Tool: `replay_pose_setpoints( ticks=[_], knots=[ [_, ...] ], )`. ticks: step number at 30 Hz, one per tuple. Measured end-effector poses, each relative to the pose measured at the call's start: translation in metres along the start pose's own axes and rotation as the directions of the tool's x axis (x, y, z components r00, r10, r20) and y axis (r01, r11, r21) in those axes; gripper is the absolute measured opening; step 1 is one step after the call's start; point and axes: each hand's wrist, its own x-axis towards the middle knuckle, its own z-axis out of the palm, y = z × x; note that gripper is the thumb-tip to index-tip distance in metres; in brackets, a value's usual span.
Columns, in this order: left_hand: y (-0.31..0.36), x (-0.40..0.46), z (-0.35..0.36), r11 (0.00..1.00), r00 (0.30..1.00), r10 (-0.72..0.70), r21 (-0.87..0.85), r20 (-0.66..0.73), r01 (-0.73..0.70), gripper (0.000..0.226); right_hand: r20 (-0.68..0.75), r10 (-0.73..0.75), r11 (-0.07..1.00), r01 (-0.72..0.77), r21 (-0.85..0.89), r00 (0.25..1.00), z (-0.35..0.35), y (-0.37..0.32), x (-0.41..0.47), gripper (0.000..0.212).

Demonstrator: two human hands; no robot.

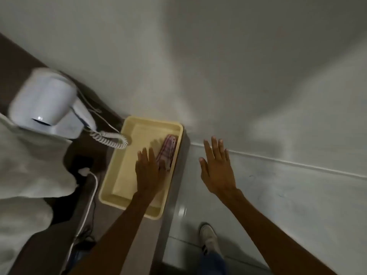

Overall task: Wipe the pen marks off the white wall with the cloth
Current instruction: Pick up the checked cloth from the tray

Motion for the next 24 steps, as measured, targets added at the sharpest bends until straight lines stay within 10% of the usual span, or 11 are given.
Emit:
replay_pose_setpoints(
  ticks=[8,17,20,24],
  knots=[
    [-0.057,0.099,0.112,0.744,0.930,-0.350,-0.569,0.113,0.349,0.005,0.031,0.086,0.990,-0.089,0.110,0.996,0.108,0.077,0.025,0.062],
    [-0.024,0.065,0.056,0.551,0.925,-0.378,-0.794,0.038,0.258,0.023,0.203,0.210,0.784,-0.289,0.550,0.956,0.097,0.094,-0.010,0.054],
    [0.008,0.011,0.046,0.325,0.934,-0.345,-0.923,0.088,0.207,0.013,0.364,0.176,0.554,-0.398,0.732,0.915,0.087,0.103,-0.020,0.052],
    [0.061,-0.081,0.105,0.306,0.913,-0.263,-0.870,0.313,0.386,0.043,0.550,0.014,-0.197,-0.537,0.820,0.835,0.083,0.121,-0.055,0.082]
  ],
)
